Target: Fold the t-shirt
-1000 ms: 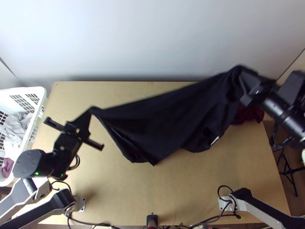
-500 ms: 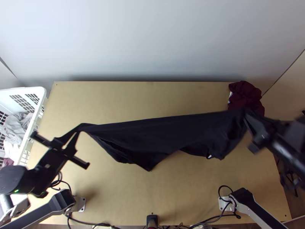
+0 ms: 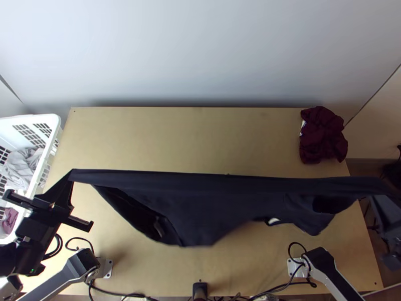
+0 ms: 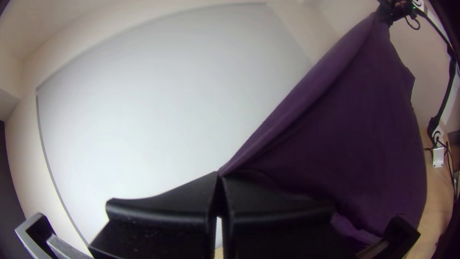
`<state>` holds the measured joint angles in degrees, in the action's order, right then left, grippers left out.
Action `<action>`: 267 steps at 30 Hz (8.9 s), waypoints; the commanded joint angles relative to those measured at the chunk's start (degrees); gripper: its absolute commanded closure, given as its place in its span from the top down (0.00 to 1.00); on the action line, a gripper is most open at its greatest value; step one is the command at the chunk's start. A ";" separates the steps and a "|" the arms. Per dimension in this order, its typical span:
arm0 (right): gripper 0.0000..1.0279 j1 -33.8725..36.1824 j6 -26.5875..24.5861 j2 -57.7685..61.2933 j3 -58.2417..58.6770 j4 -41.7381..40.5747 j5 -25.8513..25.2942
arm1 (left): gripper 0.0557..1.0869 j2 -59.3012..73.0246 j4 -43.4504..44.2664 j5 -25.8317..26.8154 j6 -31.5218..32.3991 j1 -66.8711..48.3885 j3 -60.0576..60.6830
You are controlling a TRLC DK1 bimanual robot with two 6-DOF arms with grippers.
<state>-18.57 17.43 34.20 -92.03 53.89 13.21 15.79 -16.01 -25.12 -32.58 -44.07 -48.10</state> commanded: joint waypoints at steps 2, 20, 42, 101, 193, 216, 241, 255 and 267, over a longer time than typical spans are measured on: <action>0.03 3.27 3.49 -0.53 -3.33 -1.33 0.67 | 0.03 -2.87 0.01 -0.36 0.32 1.36 3.89; 0.03 4.42 9.29 8.96 -19.94 -3.35 6.65 | 0.03 4.95 21.46 -0.19 -2.23 4.17 -7.89; 0.03 3.54 7.27 7.38 -31.63 9.48 9.64 | 0.03 -0.23 13.55 2.10 7.00 5.93 -14.66; 0.03 12.77 -8.47 89.29 -5.53 -40.62 10.96 | 0.04 95.83 49.32 28.64 22.91 43.81 -15.10; 0.03 10.04 -11.45 78.22 4.67 -38.24 10.61 | 0.95 98.82 -14.49 32.77 41.45 31.07 -39.71; 0.03 9.78 -11.45 77.78 4.93 -37.19 10.52 | 0.95 101.10 -12.11 28.55 40.93 32.30 -39.79; 0.03 9.43 -11.63 77.95 4.75 -36.40 10.43 | 0.86 103.30 -7.19 26.27 40.93 32.91 -39.09; 0.03 8.90 -11.81 78.39 4.58 -36.13 10.17 | 0.04 98.47 -7.11 26.27 39.78 32.74 -38.04; 0.03 8.28 -11.37 76.63 3.35 -35.34 9.90 | 0.04 85.11 -9.39 23.98 39.35 29.75 -38.83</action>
<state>-10.17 5.72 112.38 -88.25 18.04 23.38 107.85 -24.60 0.91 7.29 -12.60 -86.35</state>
